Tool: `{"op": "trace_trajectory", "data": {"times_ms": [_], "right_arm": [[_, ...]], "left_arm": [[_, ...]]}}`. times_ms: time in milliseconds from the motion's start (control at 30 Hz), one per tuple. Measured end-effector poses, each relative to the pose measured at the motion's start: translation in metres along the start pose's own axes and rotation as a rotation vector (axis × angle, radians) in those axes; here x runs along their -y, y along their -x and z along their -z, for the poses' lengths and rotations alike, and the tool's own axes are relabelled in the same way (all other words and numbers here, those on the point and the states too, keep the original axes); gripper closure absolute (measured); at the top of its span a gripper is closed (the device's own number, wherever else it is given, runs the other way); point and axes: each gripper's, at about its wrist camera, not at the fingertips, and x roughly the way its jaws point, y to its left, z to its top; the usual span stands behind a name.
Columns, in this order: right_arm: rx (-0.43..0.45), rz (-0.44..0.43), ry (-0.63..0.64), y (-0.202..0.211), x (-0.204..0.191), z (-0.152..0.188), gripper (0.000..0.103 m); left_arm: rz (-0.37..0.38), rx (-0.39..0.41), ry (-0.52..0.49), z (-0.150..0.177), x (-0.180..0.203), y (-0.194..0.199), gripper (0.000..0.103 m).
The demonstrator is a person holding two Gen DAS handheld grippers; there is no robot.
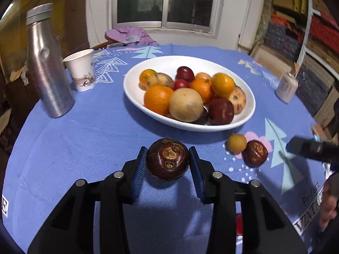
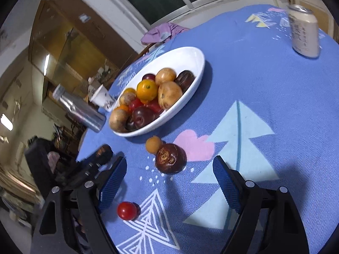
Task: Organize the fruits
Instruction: 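Move the left gripper to a dark brown mangosteen and grasp it, then grasp another mangosteen with the right gripper while the left gripper lifts its mangosteen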
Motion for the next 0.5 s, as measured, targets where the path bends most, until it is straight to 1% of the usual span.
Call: {"op": "trace_trajectory", "data": {"times_ms": [67, 100, 133, 167, 200, 233, 300, 400, 500], "right_arm": [[0.013, 0.038, 0.061, -0.004, -0.009, 0.004, 0.019], [0.024, 0.053, 0.088, -0.006, -0.013, 0.005, 0.021], [0.029, 0.065, 0.115, -0.008, -0.018, 0.006, 0.028], [0.027, 0.079, 0.147, -0.011, -0.023, 0.008, 0.032], [0.024, 0.091, 0.176, -0.015, -0.028, 0.009, 0.04], [0.016, 0.107, 0.208, -0.02, -0.033, 0.01, 0.046], [0.008, 0.163, 0.277, -0.028, -0.043, 0.011, 0.052], [0.011, 0.247, 0.369, -0.04, -0.056, 0.014, 0.052], [-0.009, 0.304, 0.402, -0.052, -0.058, 0.016, 0.053]], "left_arm": [[0.002, -0.004, 0.006, -0.001, -0.001, -0.001, 0.064], [0.003, -0.008, 0.004, -0.001, 0.0, -0.001, 0.064], [0.004, -0.008, 0.002, 0.0, 0.001, -0.002, 0.064], [0.005, -0.008, -0.003, 0.0, 0.002, -0.002, 0.064], [0.005, -0.008, -0.007, 0.0, 0.003, -0.002, 0.064], [0.005, -0.008, -0.008, 0.0, 0.003, -0.002, 0.064], [0.005, -0.012, -0.004, 0.0, 0.002, -0.003, 0.064], [0.005, -0.018, 0.001, 0.0, 0.001, -0.006, 0.064], [0.009, -0.023, 0.003, 0.0, 0.0, -0.007, 0.064]]}}
